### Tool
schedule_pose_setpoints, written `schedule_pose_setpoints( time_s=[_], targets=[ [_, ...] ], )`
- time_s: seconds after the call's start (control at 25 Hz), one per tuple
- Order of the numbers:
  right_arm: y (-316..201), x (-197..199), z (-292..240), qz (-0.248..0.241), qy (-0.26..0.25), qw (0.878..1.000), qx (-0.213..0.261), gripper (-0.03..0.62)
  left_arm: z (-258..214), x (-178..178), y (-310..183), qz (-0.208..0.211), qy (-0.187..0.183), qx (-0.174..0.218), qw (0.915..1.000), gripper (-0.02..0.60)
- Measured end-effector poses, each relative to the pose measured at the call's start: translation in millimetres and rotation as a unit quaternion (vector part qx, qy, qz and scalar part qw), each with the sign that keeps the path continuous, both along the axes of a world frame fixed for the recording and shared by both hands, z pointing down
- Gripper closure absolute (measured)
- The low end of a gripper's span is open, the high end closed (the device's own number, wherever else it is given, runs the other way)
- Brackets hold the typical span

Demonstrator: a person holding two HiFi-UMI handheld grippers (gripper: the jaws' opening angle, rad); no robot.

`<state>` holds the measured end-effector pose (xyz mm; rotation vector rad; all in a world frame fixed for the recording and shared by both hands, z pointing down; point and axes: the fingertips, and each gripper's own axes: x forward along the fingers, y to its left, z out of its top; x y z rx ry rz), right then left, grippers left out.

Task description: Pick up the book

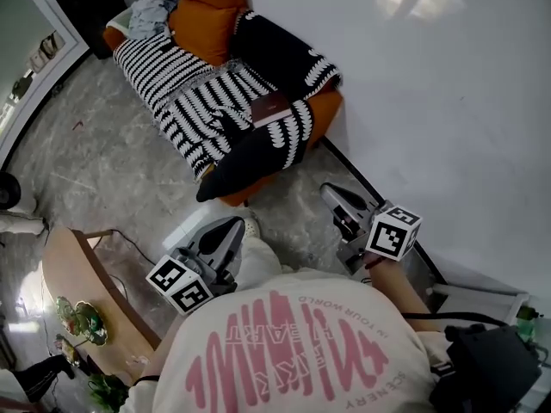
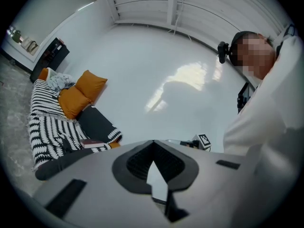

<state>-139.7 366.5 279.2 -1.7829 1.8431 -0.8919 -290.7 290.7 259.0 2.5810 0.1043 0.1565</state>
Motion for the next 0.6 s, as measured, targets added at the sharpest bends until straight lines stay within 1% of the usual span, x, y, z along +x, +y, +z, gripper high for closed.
schedule_pose_setpoints(
  time_s=[0.16,0.28,0.44,0.6],
  targets=[
    [-30.8,23.2,3.8,0.013,-0.011,1.000,-0.003,0.585,-0.3,27.7,-25.5,0.026,0.001,0.000,0.9996,0.574],
    [-61.9,35.1,4.2,0.018,-0.013,1.000,-0.005,0.585,-1.6,42.4,-53.3,0.038,-0.001,0.000,0.9993,0.574],
    [-102.5,44.4,2.6,0.017,-0.007,1.000,-0.009,0.585,-8.0,57.5,-100.2,0.043,-0.001,0.004,0.9991,0.574],
    [-140.4,61.5,0.5,0.035,-0.007,0.999,-0.010,0.585,-20.2,77.5,-145.5,0.057,0.009,0.014,0.9982,0.574]
  ],
)
